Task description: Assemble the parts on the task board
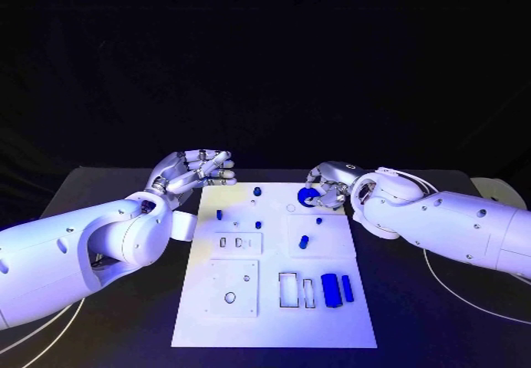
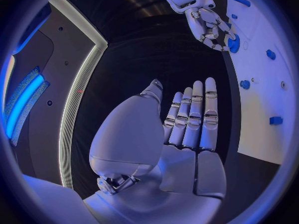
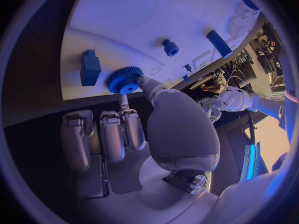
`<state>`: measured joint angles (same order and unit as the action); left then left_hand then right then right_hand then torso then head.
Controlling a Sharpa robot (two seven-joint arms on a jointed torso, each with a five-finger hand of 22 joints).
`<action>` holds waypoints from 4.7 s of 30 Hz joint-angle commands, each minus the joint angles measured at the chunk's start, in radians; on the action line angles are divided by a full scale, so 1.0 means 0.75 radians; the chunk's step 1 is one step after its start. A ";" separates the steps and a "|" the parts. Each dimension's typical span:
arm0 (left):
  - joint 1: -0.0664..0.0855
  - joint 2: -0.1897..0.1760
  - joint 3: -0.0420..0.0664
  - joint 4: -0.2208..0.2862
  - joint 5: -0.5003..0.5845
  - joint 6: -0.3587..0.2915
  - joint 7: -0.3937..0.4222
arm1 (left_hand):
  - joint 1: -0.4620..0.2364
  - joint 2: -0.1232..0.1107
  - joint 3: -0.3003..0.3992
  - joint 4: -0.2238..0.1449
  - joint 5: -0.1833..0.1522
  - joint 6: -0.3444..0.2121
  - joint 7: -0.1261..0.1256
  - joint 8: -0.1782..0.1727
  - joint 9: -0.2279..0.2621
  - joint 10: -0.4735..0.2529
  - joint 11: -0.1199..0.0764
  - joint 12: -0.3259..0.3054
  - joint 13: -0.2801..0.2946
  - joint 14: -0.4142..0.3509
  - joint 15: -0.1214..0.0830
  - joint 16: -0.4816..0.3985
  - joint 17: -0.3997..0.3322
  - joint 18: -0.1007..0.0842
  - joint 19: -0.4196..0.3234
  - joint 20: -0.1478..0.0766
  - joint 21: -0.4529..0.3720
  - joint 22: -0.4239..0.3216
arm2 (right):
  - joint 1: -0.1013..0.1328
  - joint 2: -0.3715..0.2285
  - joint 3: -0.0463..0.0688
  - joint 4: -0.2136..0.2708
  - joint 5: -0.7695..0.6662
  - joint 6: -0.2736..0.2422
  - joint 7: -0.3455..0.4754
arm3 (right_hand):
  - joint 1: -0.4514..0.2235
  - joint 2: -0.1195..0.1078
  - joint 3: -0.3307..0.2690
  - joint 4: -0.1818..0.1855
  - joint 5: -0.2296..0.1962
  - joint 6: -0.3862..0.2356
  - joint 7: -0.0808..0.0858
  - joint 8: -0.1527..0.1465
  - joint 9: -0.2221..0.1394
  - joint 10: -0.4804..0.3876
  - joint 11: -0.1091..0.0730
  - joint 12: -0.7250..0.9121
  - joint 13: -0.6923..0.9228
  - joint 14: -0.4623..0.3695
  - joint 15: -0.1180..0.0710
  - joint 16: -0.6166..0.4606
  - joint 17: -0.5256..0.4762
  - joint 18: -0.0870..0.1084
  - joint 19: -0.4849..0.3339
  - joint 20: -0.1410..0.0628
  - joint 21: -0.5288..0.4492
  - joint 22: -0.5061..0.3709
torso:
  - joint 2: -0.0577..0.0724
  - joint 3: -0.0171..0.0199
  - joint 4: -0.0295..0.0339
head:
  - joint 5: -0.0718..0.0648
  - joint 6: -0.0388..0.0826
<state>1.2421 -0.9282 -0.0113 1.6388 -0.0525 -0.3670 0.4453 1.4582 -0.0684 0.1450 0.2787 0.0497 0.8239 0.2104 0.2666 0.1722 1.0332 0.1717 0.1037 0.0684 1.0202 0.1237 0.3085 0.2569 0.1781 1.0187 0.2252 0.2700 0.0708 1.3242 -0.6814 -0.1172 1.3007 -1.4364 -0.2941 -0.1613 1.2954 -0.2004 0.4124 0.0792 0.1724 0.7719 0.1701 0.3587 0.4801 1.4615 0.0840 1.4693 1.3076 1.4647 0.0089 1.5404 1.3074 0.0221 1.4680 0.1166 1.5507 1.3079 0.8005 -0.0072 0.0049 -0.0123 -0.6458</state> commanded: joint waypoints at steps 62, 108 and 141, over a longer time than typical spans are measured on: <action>0.002 -0.010 0.001 0.004 0.002 0.026 -0.009 | 0.009 0.013 0.005 0.001 0.003 -0.008 0.032 -0.006 -0.002 0.000 0.006 -0.010 0.000 -0.009 0.002 -0.009 0.006 0.008 0.007 -0.002 -0.007 -0.002 | 0.006 -0.139 0.003 0.130 0.040 -0.091 0.032 | -0.124 -0.056 0.079 -0.011 0.044 -0.027 0.017 -0.102 -0.088 0.032 0.018 0.010 0.215 0.123 0.021 0.016 0.265 -0.029 0.135 0.018 0.025 0.349 | 0.001 0.0042 -0.0041 | -0.014 0.016; 0.002 -0.005 0.001 -0.004 0.002 0.023 -0.015 | 0.009 0.013 0.006 0.001 0.003 -0.009 0.032 -0.007 -0.002 0.000 0.007 -0.012 0.000 -0.010 0.002 -0.011 0.007 0.008 0.007 -0.002 -0.008 -0.002 | -0.024 -0.072 0.003 0.017 0.114 -0.012 0.038 | -0.077 0.005 0.063 0.000 0.069 0.056 0.003 -0.058 -0.069 0.050 0.006 0.032 0.238 0.125 0.013 0.019 0.275 -0.030 0.137 0.015 0.027 0.350 | 0.001 0.0003 0.0005 | -0.021 0.003; 0.001 -0.003 0.001 -0.013 0.002 0.028 -0.017 | 0.009 0.013 0.006 0.001 0.003 -0.009 0.032 -0.007 -0.002 0.000 0.007 -0.012 0.000 -0.010 0.002 -0.011 0.007 0.008 0.007 -0.002 -0.008 -0.002 | -0.018 -0.050 0.016 0.243 -0.258 -0.306 -0.050 | -0.064 0.041 0.122 -0.004 0.043 0.161 -0.038 -0.010 -0.056 0.070 -0.031 0.049 0.257 0.127 -0.020 0.021 0.283 -0.030 0.137 -0.015 0.027 0.350 | 0.000 -0.0015 0.0011 | -0.010 0.009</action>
<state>1.2419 -0.9327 -0.0115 1.6288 -0.0525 -0.3641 0.4261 1.4622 -0.0644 0.1450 0.2787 0.0497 0.8239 0.2104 0.2666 0.1722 1.0332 0.1716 0.0995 0.0684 1.0202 0.1237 0.3046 0.2615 0.1781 1.0186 0.2251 0.2700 0.0707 1.3094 -0.7280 -0.1060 1.4693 -1.5393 -0.4872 -0.1668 1.2530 -0.1710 0.5009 0.0771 0.2018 0.8719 0.1534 0.3457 0.4352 1.4631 0.0678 1.5040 1.3074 1.4647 0.0013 1.5519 1.3077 0.0069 1.4662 0.1108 1.5662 1.3080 0.8005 -0.0081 0.0070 -0.0213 -0.6410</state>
